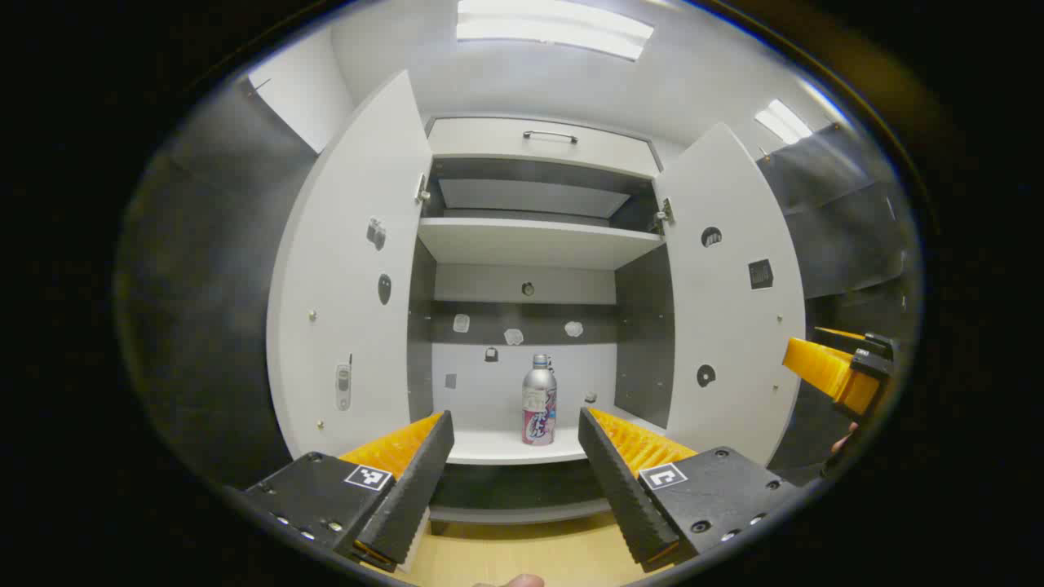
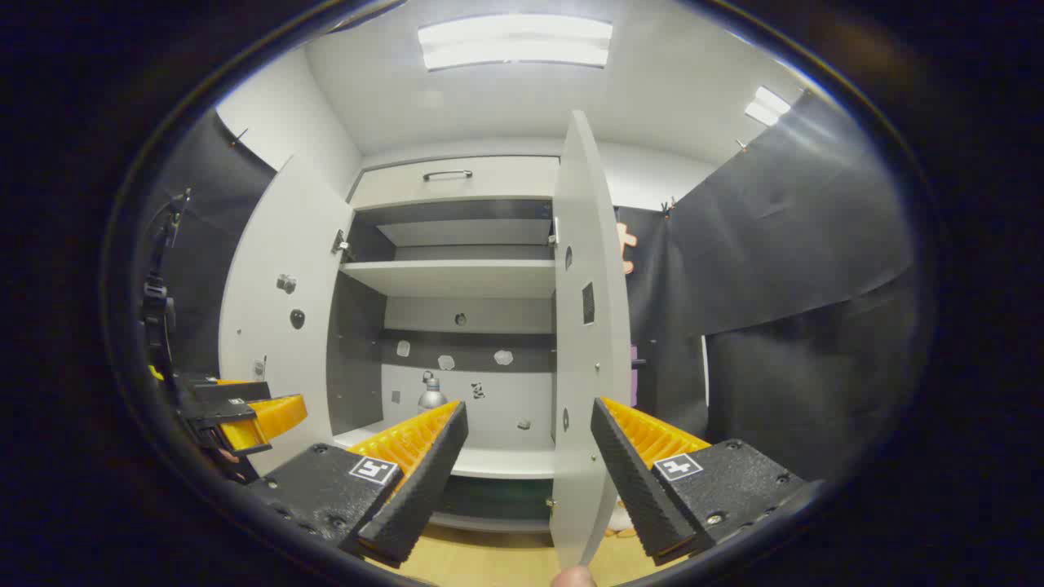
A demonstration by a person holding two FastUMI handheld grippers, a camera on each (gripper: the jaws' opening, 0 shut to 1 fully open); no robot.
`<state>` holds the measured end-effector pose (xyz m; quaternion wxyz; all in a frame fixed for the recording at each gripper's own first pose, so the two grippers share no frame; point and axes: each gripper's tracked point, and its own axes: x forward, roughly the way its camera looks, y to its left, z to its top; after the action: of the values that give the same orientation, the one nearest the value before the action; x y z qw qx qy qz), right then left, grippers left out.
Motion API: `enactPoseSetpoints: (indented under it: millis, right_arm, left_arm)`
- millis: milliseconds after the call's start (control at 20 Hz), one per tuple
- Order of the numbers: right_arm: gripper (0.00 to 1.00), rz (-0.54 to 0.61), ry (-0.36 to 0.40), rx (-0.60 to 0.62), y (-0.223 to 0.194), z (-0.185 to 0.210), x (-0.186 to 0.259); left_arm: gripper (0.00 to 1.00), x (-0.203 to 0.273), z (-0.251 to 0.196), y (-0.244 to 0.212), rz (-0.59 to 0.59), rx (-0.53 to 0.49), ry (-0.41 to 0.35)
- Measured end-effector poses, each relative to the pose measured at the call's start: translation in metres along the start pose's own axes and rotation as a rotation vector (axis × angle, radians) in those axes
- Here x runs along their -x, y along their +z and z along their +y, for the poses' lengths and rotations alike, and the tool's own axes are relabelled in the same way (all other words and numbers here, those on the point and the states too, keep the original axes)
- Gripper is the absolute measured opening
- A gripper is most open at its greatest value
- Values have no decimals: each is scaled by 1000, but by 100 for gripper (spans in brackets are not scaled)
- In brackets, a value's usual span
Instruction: Grasp the bottle in the cabinet with the left hand and place it on the coaster, then close the right door with the right hand and the left door with the left hand.
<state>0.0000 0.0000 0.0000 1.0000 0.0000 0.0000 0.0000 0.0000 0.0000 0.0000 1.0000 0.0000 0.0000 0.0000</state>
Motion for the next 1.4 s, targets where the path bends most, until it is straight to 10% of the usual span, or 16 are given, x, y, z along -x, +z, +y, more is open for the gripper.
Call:
enactPoseSetpoints:
  millis: [1400]
  right_arm:
    - [99,9,-269,48,-8,-105,25]
  left_arm:
    - [95,-177,-31,-55,145,29,-72]
